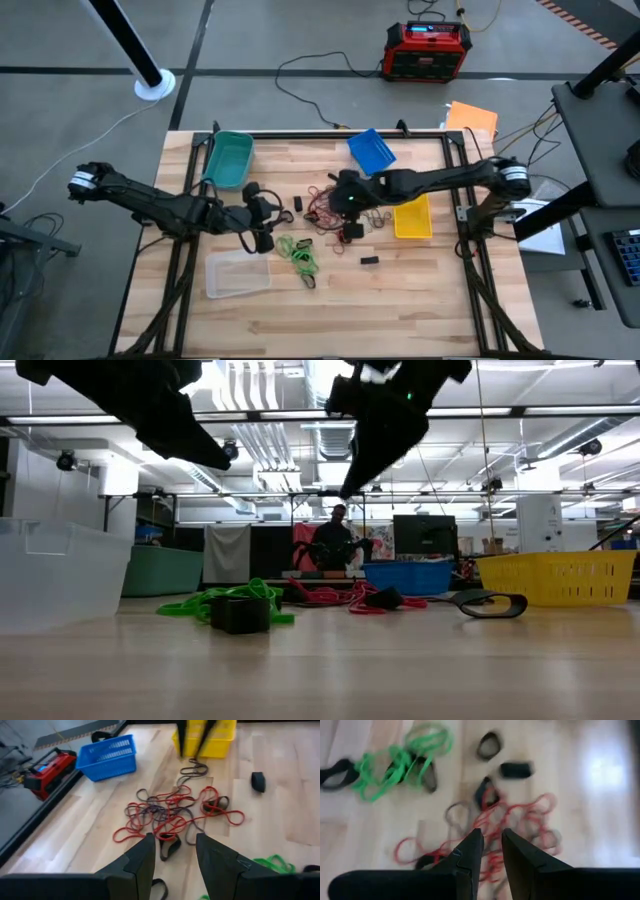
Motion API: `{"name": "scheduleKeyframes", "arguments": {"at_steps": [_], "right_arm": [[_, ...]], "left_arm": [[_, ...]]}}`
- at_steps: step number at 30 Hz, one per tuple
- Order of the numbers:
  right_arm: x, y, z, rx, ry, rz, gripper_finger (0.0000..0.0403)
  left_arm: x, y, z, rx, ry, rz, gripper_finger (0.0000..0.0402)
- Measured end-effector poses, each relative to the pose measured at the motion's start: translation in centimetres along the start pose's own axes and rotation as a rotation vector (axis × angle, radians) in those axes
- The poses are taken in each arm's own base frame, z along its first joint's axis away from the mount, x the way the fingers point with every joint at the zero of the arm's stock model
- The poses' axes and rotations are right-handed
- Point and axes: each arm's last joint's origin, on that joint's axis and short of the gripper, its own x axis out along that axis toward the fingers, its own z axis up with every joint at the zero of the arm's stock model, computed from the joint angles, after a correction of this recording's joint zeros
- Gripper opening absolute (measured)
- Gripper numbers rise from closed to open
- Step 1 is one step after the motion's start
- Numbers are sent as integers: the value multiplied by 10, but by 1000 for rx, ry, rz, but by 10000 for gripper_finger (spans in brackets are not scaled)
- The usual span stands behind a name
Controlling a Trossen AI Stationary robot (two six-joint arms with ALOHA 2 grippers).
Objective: Sort rubber bands into baskets
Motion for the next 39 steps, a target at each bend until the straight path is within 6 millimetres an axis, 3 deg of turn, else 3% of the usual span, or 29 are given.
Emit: {"name": "scheduleKeyframes", "arguments": {"at_steps": [5, 8, 14, 18, 24, 30, 39], "right_arm": [[33, -12, -22, 52, 161, 9, 68], [50, -13, -33, 66, 201, 106, 68], [70, -17, -45, 107, 236, 176, 68], [71, -22, -44, 143, 221, 161, 68], [63, -28, -43, 100, 226, 58, 68], [68, -30, -45, 35, 209, 35, 69], [75, -30, -53, 75, 205, 23, 108]], "left_arm": [[0, 0, 0, -3, 0, -1, 127], [0, 0, 0, -3, 0, -1, 127], [0, 0, 0, -9, -3, -1, 127], [0, 0, 0, -12, -5, -1, 127], [0, 0, 1, -18, -12, -1, 127], [0, 0, 1, -10, -14, 5, 127], [0, 0, 6, -37, -66, 15, 127]]}}
